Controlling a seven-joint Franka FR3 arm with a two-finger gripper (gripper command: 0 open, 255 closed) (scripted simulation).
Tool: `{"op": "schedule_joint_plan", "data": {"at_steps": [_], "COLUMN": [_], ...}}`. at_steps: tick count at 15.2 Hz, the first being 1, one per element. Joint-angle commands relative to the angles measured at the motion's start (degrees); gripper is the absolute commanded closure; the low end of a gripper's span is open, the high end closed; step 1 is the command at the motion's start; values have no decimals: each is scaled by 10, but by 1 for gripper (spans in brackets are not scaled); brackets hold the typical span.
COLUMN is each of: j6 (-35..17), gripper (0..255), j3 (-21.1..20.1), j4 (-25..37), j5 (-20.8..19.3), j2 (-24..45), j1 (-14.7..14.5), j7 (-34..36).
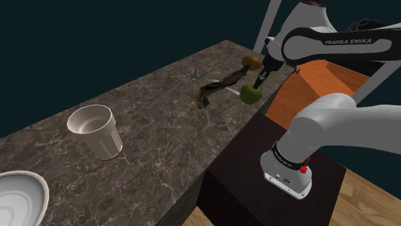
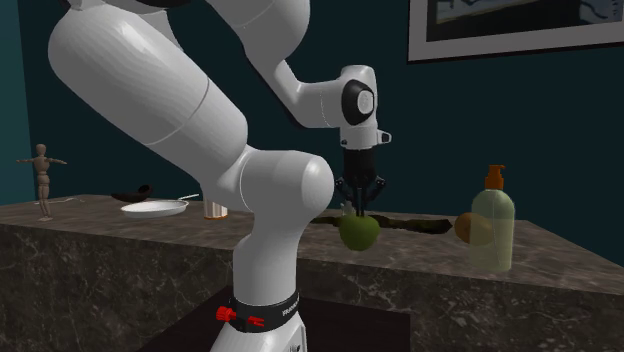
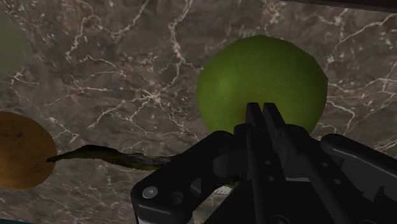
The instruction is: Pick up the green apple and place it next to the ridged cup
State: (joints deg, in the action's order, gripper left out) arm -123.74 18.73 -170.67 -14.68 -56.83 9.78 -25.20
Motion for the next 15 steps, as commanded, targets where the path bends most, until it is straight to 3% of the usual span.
{"op": "schedule_joint_plan", "data": {"at_steps": [1, 15], "j6": [19, 137], "gripper": [255, 255], "j3": [-3, -31], "j4": [12, 111], "j5": [4, 32], "j2": [-7, -28], "j1": [-1, -18], "j7": [-1, 2]}}
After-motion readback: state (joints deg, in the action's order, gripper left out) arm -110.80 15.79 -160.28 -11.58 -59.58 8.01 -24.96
